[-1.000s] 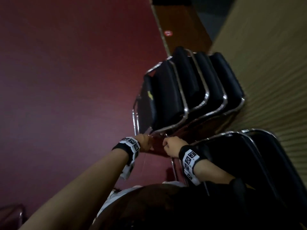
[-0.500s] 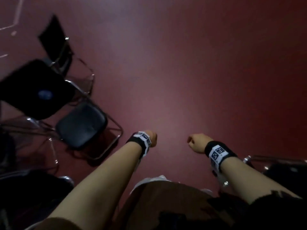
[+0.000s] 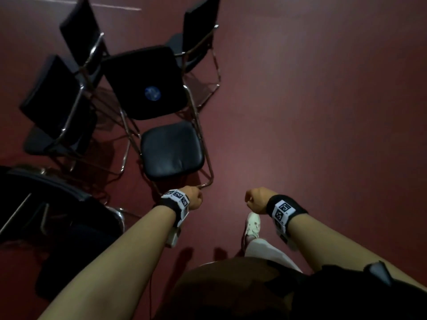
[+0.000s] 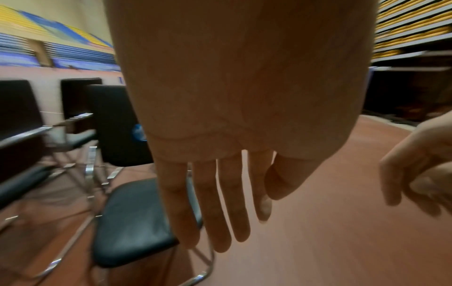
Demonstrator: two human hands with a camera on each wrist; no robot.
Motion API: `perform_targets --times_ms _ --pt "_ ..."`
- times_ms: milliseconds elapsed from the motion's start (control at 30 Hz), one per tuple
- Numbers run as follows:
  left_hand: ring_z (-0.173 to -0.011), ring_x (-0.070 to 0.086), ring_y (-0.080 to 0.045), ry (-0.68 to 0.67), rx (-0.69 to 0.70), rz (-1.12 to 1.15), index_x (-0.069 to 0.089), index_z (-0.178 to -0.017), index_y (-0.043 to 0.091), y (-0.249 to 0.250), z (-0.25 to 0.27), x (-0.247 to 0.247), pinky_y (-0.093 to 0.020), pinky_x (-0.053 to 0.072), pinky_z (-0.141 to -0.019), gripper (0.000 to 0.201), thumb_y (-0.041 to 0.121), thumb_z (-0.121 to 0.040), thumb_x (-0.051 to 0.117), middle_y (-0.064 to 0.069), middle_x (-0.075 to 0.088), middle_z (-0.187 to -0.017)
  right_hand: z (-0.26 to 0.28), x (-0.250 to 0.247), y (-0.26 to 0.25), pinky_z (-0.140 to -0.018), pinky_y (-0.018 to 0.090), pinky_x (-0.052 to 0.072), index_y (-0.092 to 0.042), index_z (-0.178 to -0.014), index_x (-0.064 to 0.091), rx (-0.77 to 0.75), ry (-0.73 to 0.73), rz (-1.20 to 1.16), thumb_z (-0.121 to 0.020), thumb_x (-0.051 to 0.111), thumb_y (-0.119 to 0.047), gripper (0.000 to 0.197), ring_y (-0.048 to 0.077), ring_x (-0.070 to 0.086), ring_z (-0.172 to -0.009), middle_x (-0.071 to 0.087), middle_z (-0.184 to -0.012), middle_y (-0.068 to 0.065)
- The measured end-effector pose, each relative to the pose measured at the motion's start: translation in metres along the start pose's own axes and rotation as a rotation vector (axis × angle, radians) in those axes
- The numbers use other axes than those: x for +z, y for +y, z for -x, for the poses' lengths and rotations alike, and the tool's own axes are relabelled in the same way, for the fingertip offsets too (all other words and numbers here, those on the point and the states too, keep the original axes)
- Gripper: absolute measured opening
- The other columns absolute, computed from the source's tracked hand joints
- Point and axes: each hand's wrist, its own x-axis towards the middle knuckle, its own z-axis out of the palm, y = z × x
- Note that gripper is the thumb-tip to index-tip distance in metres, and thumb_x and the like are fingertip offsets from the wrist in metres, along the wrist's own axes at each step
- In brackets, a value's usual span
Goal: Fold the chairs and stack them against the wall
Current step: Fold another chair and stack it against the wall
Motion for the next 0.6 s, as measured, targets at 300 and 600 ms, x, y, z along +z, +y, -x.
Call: perform_targets --times_ms 300,600 --pt "-0.113 0.064 -0.021 0.145 -0.186 0.312 0.072 -0.117 0.022 -0.032 -0.056 -0.099 -0.029 0.048 -0.100 0.032 0.023 -0.096 0.048 0.001 0.070 -0.123 -0.136 -0.170 0.009 -0.090 0.040 0.054 -0.013 -0.126 0.063 -0.181 -0.014 0.287 -0.099 0.046 -0.025 0.034 0.033 0.064 -0.107 0.066 -0.122 0.013" --pt "-0.111 0.064 -0.022 0.179 -0.283 0.464 0.073 -0.110 0.027 -0.097 -0.126 -0.168 -0.032 0.049 -0.098 0.028 0.027 -0.094 0.050 0.003 0.070 -0.119 -0.257 -0.290 -0.056 -0.086 0.042 0.057 -0.018 -0.116 0.066 -0.318 0.010 0.435 -0.094 0.048 -0.028 0.030 0.032 0.066 -0.096 0.070 -0.110 0.010"
